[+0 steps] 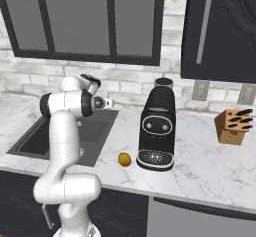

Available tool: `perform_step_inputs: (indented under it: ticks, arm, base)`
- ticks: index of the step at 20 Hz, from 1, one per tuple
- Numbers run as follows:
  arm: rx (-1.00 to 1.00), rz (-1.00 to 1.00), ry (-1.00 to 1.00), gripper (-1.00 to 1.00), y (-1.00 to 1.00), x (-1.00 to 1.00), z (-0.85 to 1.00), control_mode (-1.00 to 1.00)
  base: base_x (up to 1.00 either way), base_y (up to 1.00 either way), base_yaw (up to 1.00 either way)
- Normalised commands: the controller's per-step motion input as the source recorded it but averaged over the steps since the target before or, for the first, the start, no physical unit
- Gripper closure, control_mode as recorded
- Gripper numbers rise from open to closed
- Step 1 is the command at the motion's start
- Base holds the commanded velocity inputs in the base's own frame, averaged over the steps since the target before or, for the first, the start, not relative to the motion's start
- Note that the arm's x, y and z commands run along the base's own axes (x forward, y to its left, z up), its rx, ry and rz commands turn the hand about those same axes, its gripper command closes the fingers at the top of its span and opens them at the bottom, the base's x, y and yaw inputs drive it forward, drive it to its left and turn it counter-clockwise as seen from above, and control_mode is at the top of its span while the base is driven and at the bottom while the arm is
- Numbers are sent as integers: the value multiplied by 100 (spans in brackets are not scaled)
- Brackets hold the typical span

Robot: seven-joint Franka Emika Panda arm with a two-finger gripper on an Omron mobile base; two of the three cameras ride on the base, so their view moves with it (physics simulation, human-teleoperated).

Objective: Turn on the sink faucet. Then move the lemon from the counter to the sink. Turn off the sink. Move the vegetable from the sink to the pot next to the stove. Finally move the pot to the rear left burner.

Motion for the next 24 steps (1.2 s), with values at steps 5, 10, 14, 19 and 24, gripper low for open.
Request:
perform_step_inputs:
  ticks: [5,10,14,19,24]
  arm:
    - [2,-11,5,100,-72,0,-48,-100]
    - [1,-10,4,100,-72,0,-52,-100]
    - [1,-6,2,100,-81,0,-53,-100]
    - [2,-2,1,100,-88,0,-56,-100]
    - [1,0,1,100,-87,0,-61,-100]
  base:
    - [0,0,0]
    - [0,0,0]
    - [0,0,0]
    - [0,0,0]
    - [0,0,0]
